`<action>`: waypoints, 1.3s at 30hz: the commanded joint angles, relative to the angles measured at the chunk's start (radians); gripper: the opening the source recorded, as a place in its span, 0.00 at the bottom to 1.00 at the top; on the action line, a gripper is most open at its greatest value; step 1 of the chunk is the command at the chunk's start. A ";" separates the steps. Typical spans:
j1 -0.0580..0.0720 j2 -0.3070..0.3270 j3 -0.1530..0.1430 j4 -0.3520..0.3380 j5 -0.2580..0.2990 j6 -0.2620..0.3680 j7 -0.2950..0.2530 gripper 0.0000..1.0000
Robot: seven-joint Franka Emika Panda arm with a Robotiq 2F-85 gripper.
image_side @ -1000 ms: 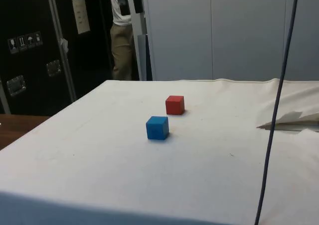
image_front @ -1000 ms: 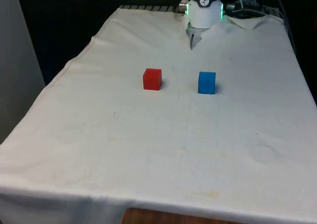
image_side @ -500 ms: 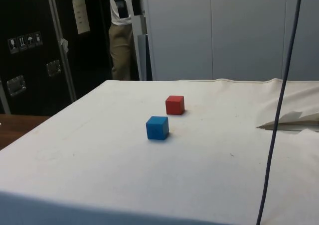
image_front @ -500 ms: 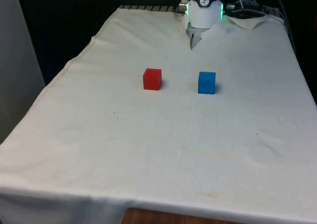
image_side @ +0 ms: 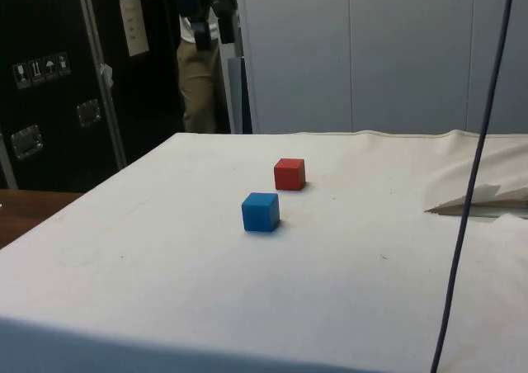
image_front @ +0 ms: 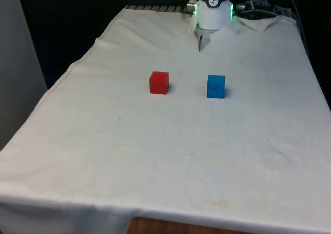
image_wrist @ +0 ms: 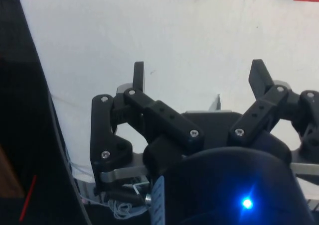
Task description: Stack the two cubes.
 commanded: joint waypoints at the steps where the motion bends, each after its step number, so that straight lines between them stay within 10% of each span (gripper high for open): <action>1: 0.003 -0.015 0.005 -0.028 -0.004 0.032 0.012 1.00; 11: 0.002 -0.064 0.037 -0.151 0.001 0.140 0.030 1.00; 39: -0.005 0.011 0.040 -0.223 -0.030 0.260 0.065 1.00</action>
